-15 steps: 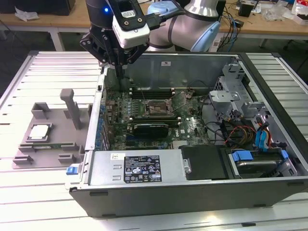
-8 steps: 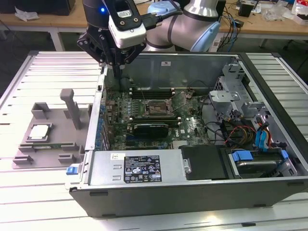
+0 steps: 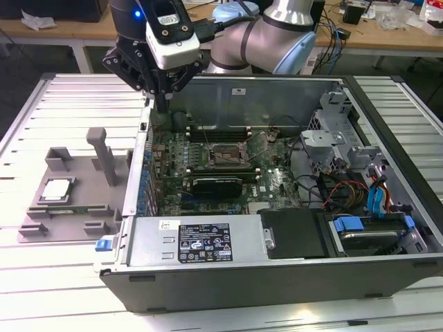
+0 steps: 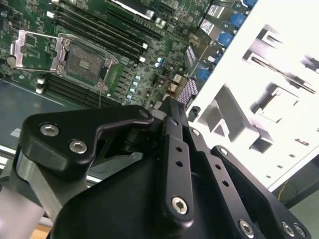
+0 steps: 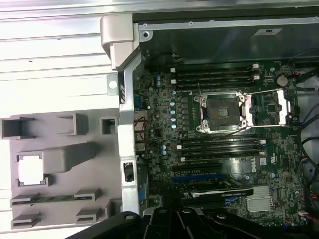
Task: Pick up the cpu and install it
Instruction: 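Reach for the cpu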
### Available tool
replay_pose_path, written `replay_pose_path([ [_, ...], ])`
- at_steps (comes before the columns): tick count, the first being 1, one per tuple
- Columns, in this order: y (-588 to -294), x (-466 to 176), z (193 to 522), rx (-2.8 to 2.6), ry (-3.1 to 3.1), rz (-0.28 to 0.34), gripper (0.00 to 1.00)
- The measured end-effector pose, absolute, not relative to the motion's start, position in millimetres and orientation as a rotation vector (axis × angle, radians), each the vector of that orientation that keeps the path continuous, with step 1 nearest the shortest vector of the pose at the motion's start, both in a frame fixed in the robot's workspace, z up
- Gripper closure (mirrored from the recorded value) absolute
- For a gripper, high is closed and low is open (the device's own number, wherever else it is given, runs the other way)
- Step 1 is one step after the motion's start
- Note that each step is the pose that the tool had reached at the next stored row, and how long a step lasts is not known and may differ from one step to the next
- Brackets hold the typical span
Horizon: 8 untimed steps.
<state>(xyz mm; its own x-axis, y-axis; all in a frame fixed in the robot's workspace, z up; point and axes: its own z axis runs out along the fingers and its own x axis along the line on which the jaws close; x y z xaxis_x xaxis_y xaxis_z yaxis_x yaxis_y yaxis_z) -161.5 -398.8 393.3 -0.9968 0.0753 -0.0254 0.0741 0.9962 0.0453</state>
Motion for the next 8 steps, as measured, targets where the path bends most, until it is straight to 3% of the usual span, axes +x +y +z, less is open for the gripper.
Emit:
replay_pose_path([
  [8, -399, -173, 393, 0.116, 3.11, 0.069, 0.89],
])
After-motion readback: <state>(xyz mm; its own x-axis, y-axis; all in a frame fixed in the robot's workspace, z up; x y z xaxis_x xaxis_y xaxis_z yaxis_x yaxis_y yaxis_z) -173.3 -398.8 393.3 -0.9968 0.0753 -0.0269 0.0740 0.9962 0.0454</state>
